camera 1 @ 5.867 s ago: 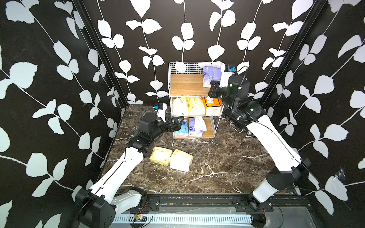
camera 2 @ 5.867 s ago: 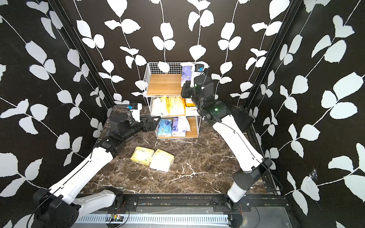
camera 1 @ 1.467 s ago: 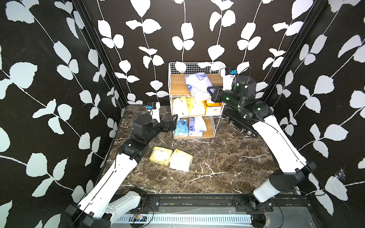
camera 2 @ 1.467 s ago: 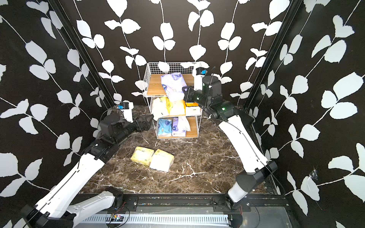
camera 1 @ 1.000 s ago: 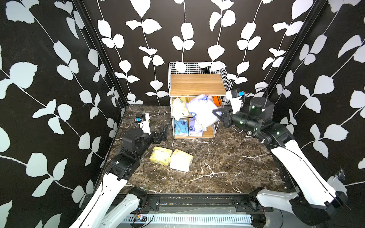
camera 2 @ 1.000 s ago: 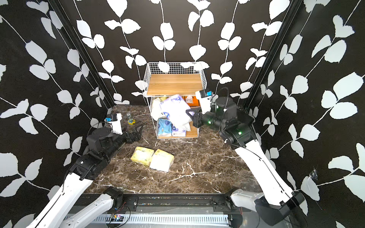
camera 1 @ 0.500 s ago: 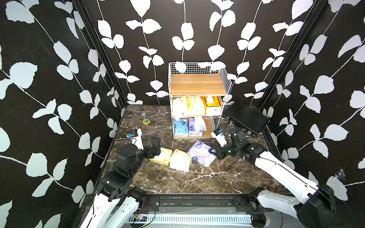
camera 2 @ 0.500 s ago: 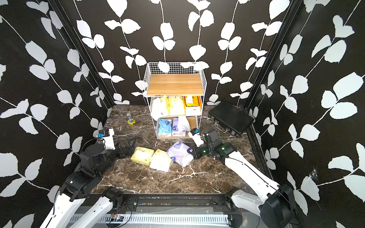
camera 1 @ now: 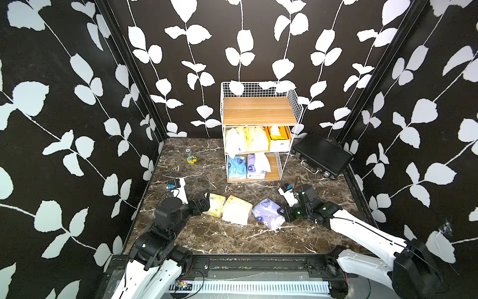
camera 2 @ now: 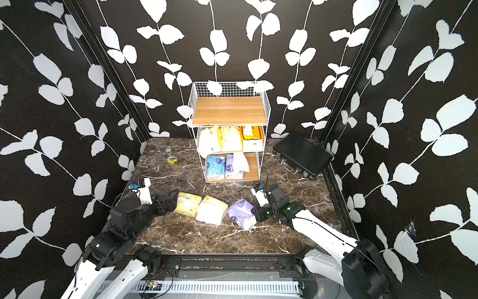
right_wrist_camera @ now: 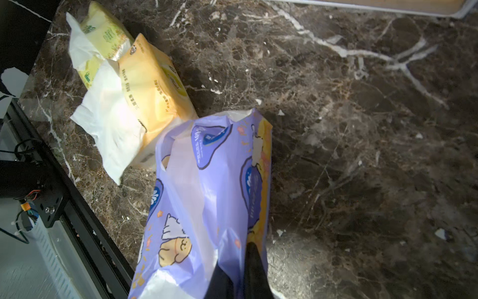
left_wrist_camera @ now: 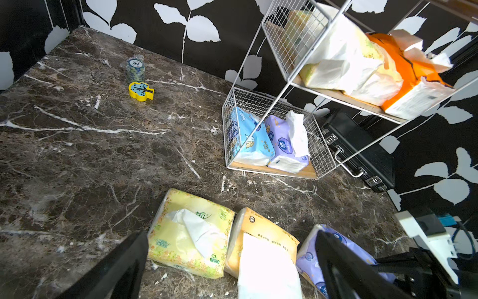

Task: Remove the tissue boxes from the shelf
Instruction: Place the box of tissues at the center of the board, then adjust the box of tissues at the center of the board.

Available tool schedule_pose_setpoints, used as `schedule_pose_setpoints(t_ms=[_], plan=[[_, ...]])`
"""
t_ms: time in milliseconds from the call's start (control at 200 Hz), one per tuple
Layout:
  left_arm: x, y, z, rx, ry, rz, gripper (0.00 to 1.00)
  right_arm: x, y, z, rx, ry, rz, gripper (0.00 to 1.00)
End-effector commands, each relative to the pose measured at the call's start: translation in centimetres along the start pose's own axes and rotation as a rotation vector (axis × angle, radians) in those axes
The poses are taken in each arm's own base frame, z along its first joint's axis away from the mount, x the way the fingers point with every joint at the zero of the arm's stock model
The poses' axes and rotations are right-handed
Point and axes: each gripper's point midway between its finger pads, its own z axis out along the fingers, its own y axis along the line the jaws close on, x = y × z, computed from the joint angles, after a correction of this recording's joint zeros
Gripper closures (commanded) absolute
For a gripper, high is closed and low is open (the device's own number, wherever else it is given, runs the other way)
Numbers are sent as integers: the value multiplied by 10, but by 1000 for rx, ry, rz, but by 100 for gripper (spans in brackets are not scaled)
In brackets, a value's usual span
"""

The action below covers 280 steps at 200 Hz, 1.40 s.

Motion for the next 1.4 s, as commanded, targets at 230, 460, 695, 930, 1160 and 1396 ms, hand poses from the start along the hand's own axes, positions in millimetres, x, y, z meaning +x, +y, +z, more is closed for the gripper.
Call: schedule_pose_setpoints(t_ms=[230,460,695,930,1160,1396], plan=[[-8,-8,18,11,-18,-5,1,4,-27,12,134,6,29,44],[-13,-14,28,19,-20,14,1,-40,-64,-57,485,-154,54,30],[-13,-18,40,8,14,99,1,-53,-18,-81,251,-282,113,27],[-8,-21,61,12,40,52,1,-49,17,-26,203,-135,16,32],[14,-25,75,49,105,-62,1,-31,27,21,181,-23,-88,35],[4,-23,65,6,118,-34,1,-2,-2,13,295,-12,-121,65]])
